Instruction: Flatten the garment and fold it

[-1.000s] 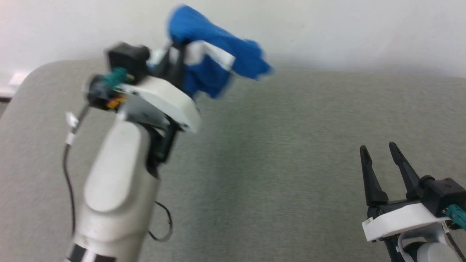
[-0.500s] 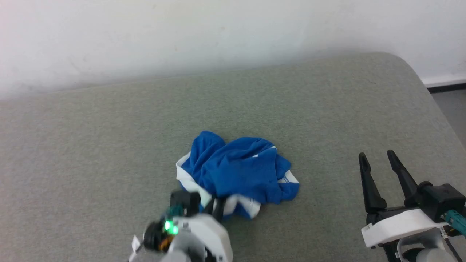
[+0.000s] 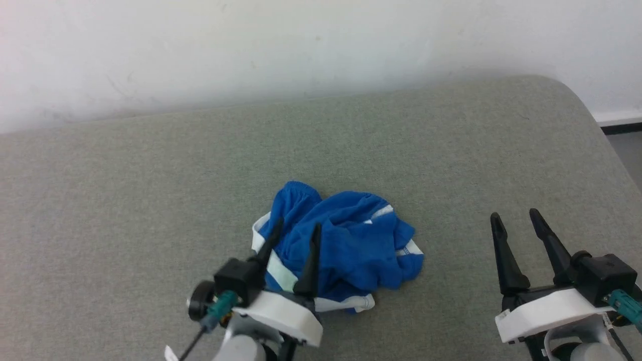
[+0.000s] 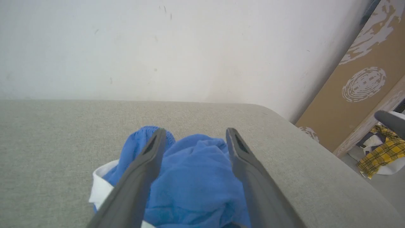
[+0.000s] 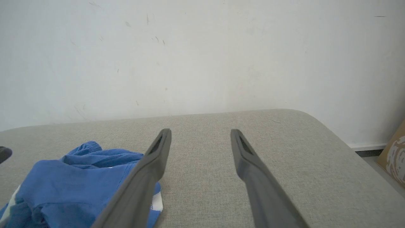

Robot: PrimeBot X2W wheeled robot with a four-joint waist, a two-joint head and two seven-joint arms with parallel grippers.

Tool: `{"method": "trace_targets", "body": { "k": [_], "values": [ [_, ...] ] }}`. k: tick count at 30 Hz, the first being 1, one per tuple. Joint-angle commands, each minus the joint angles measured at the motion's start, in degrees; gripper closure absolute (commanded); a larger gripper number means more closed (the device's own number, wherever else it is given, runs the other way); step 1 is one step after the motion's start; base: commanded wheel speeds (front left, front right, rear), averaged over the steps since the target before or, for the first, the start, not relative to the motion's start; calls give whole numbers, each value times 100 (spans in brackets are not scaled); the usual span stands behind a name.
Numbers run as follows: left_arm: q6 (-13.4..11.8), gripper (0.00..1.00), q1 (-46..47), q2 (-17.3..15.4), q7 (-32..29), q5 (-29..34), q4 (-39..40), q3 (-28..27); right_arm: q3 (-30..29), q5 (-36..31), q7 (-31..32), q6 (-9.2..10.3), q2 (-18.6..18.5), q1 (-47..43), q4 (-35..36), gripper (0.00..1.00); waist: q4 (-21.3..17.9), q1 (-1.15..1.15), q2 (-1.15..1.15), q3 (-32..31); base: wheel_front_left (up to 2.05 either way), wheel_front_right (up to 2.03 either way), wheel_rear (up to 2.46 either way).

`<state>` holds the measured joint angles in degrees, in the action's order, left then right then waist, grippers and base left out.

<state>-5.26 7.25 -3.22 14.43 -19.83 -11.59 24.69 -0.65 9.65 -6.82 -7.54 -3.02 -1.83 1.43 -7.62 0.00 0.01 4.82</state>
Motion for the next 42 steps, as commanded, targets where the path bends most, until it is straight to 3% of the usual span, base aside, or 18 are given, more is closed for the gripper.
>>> {"method": "trace_targets", "body": {
  "k": [1, 13, 19, 26, 29, 36, 42],
  "values": [
    [-62, 0, 122, -35, 43, 86, 167, -144, -17, -3, -13, 5, 14, -68, 17, 0, 88, 0, -1, -72, 0, 0, 0],
    [-248, 0, -334, -735, 56, 187, 798, -1366, -14, -75, 114, 5, 14, -269, 84, 0, 188, 0, -1, -270, 0, 0, 0],
    [-158, 0, -821, -1085, -83, -20, 781, -1614, 31, -76, 270, 5, 14, -390, 112, 0, 270, 0, -1, -303, 0, 0, 0],
    [-173, 0, -1048, -1121, -164, -166, 925, -1684, 254, 49, 785, 5, 14, -313, -121, 0, 422, 0, -1, -303, 0, 0, 0],
    [-176, 0, -1067, -1053, -155, -210, 950, -1647, 599, 82, 1265, 5, -31, -171, -375, 0, 535, 0, -1, -299, 0, 0, 0],
    [-185, 0, -916, -890, -131, -200, 935, -1483, 2022, 665, 2500, 5, -564, 380, -1009, 0, 768, 0, -1, -149, 0, 0, 0],
    [-161, 0, -746, -775, -78, -211, 812, -1407, 2918, 1084, 2826, 5, -807, 1117, -1659, 0, 885, 0, -1, -2, 0, 0, 0]
  ]
}}
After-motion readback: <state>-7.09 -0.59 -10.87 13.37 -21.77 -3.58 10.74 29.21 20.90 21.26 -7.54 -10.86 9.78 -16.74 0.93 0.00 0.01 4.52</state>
